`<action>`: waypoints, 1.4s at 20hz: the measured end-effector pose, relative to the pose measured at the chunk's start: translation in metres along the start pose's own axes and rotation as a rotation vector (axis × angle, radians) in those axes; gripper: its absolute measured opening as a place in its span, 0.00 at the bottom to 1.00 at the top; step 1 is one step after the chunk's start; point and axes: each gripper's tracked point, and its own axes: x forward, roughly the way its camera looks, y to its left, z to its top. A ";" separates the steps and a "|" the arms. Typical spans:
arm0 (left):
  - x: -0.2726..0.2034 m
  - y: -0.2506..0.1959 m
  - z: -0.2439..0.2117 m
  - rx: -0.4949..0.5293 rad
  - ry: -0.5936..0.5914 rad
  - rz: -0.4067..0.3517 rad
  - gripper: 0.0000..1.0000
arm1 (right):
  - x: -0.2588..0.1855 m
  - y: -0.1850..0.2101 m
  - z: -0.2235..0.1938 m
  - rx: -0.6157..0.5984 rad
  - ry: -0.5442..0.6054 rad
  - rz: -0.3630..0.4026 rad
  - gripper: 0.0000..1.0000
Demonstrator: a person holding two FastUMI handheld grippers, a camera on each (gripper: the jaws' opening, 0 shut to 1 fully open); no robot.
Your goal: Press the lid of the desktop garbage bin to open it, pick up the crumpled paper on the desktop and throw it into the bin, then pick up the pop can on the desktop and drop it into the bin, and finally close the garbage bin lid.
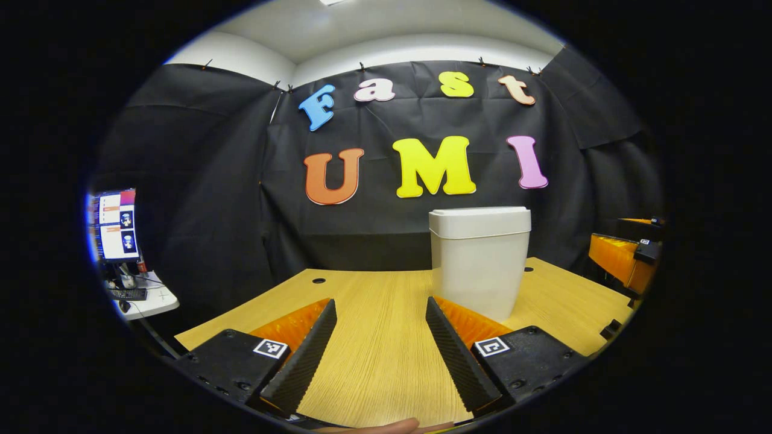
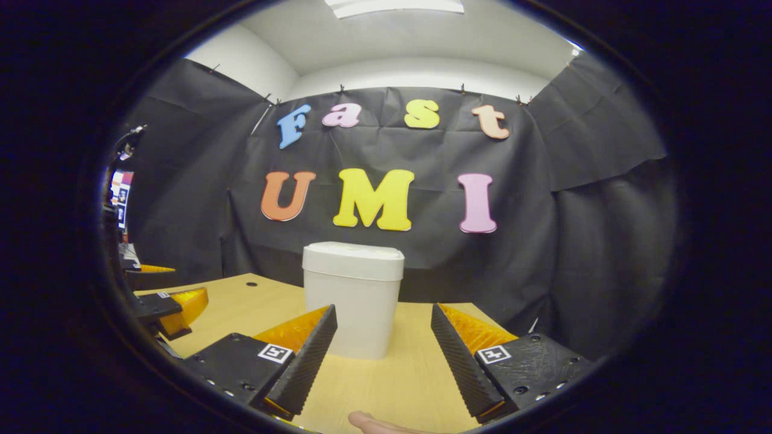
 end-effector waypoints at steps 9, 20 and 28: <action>-0.001 0.005 0.002 0.007 -0.010 0.009 0.96 | -0.020 0.022 0.004 -0.020 -0.014 0.062 0.97; -0.001 0.003 -0.002 0.012 0.001 0.006 0.96 | -0.019 0.026 -0.004 -0.033 0.010 0.070 0.95; 0.001 0.001 -0.006 0.017 0.016 0.001 0.96 | -0.019 0.023 -0.006 -0.041 0.011 0.064 0.97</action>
